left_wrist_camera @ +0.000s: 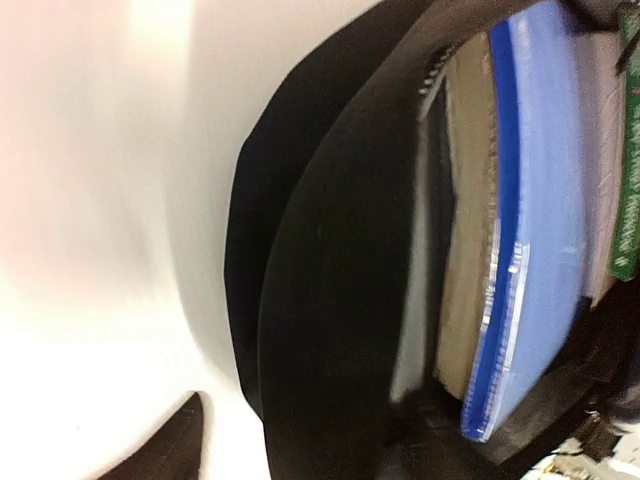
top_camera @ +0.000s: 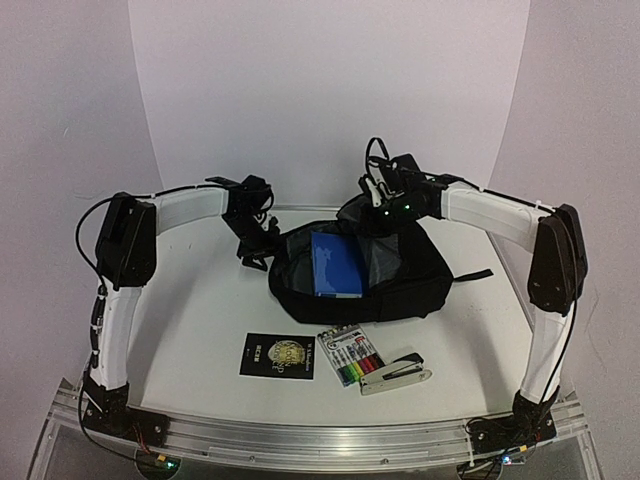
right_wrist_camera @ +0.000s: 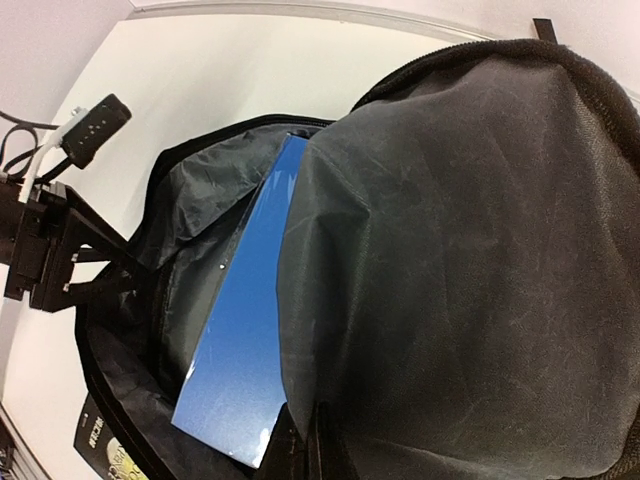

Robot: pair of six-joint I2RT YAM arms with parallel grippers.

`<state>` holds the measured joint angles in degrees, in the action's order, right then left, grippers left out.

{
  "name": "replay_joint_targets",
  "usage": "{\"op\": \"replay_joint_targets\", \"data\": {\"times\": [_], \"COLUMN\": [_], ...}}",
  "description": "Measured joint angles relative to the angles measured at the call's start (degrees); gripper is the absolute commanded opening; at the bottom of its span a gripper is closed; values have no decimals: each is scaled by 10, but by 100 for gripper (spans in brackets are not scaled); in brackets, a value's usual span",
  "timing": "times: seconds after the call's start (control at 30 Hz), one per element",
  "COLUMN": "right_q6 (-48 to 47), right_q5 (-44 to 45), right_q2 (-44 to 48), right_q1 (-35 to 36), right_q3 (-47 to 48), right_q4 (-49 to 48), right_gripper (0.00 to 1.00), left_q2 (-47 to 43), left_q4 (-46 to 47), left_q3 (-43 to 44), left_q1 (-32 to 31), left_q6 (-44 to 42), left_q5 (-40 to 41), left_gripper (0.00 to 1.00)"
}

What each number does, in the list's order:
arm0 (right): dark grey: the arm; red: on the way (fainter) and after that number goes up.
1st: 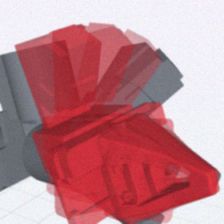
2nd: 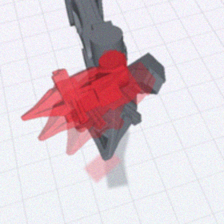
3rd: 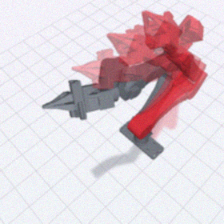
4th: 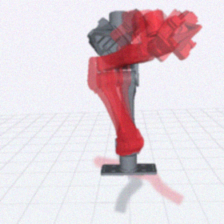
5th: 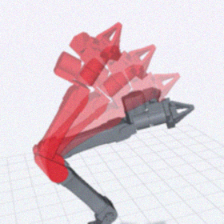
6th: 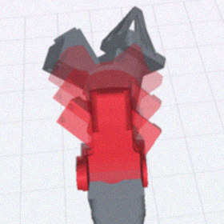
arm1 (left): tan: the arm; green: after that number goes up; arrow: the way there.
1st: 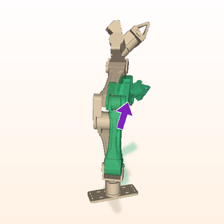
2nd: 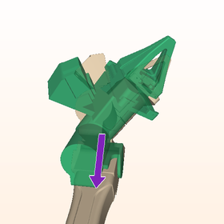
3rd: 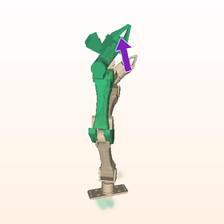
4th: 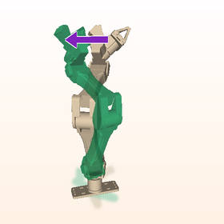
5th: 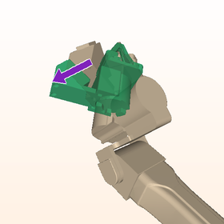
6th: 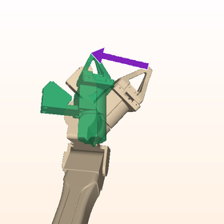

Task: Pack the student bag
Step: Adjust the student bag at the center of the board.

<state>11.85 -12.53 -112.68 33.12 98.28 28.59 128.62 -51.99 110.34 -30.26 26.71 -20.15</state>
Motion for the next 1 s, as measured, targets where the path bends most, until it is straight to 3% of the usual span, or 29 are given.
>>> {"op": "replay_joint_targets", "data": {"times": [0.1,0.37,0.63,0.73,0.83,0.93,1.0], "right_q6": [-8,-32,-54,-70,-86,-95,-103], "right_q5": [7,21,18,12,9,9,9], "right_q2": [0,-9,-13,-13,-13,-13,-13], "right_q1": [-1,-22,-30,-28,-29,-30,-32], "right_q3": [-2,41,42,13,-13,-17,-17], "right_q4": [-1,19,20,11,10,10,10], "right_gripper": [0,0,0,0,1,14,30], "left_q2": [31,52,34,23,8,-22,-51], "left_q4": [-11,-12,31,47,46,46,43], "left_q3": [40,151,83,33,0,-36,-67], "left_q1": [-1,-1,3,5,6,6,6], "left_q6": [-7,-7,6,10,7,-1,-1], "left_q5": [-6,-40,-63,-77,-90,-100,-103], "left_gripper": [2,0,1,14,43,65,76]}}
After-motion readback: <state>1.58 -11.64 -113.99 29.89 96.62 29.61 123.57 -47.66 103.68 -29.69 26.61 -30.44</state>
